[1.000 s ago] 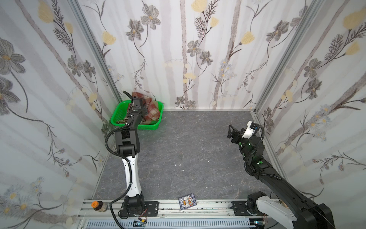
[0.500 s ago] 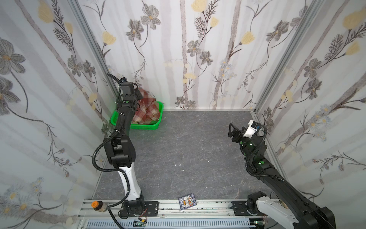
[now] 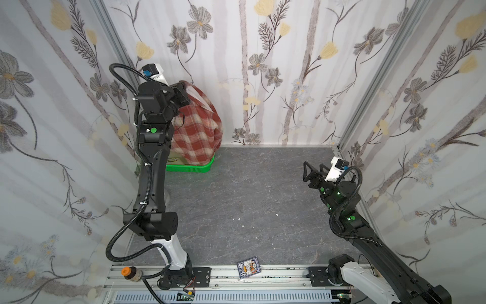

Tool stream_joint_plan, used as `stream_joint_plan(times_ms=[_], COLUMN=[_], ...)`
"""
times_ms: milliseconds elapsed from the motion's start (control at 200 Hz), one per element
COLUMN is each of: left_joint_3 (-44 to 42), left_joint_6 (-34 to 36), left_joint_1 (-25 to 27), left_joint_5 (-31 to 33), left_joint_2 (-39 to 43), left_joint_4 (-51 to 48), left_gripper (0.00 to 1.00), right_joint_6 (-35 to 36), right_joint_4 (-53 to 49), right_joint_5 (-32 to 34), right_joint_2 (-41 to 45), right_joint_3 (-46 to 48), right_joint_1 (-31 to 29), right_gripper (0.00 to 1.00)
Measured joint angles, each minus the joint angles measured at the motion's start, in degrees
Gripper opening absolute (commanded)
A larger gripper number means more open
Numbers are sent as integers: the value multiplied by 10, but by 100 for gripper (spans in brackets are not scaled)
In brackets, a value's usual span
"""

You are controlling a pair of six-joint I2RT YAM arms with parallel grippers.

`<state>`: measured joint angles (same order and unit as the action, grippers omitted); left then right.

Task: Fold and stack the skirts
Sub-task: 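Lift the plaid skirt with the left gripper and lay it on the table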

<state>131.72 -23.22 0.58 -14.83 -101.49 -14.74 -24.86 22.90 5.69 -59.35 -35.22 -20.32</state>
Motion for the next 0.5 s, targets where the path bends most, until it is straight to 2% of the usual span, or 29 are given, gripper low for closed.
stream_joint_plan(times_ms=[125, 225, 330, 505], left_joint_3=[61, 80, 69, 5], left_joint_6=[-33, -64, -92, -109], left_joint_1=[14, 27, 52, 117], left_joint_5=[-40, -71, -109, -146], left_joint_2=[7, 22, 45, 102], left_joint_4=[0, 1, 2, 0], left_gripper=[0, 0, 0, 0], right_joint_6=[7, 10, 14, 13], right_joint_4=[-1, -2, -2, -5], right_joint_5=[0, 0, 1, 3], right_joint_2=[2, 4, 7, 18], right_joint_3=[-2, -4, -5, -5], right_joint_1=[-14, -22, -30, -36], right_gripper=[88, 88, 88, 88])
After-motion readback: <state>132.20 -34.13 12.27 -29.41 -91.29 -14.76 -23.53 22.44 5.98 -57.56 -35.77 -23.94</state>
